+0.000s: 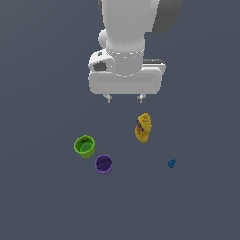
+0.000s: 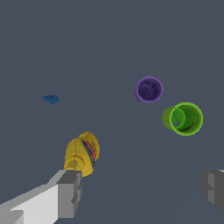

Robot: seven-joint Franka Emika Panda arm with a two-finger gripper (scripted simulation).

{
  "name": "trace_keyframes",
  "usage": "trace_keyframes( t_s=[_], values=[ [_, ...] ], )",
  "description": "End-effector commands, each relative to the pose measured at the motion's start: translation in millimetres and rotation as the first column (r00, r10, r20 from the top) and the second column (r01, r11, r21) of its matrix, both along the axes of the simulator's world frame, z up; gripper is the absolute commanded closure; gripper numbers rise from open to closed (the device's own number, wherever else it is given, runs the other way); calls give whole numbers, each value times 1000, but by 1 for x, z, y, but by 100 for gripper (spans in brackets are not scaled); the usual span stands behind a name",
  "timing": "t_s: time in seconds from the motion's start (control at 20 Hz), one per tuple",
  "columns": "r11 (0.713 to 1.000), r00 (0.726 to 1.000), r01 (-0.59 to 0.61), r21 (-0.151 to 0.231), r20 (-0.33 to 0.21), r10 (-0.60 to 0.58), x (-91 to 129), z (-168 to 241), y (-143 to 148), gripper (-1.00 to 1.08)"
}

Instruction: Pick up a designated object from a clutter of objects.

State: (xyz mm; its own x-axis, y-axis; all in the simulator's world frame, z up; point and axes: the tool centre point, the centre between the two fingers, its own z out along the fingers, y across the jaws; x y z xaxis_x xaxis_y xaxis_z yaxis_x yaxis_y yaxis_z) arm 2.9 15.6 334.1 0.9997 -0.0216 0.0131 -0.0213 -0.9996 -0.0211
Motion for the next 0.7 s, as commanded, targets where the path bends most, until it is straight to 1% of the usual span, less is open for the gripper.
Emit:
trace_keyframes(
  t_s=[0.0,0.4,0.65],
  values=[
    [1000,1000,0,0,0,0,0,0,0,-92],
    [1000,1000,21,17,21,-21,9,7,-16,-92],
    [1000,1000,23,17,20,-24,10,6,-16,-92]
  ],
)
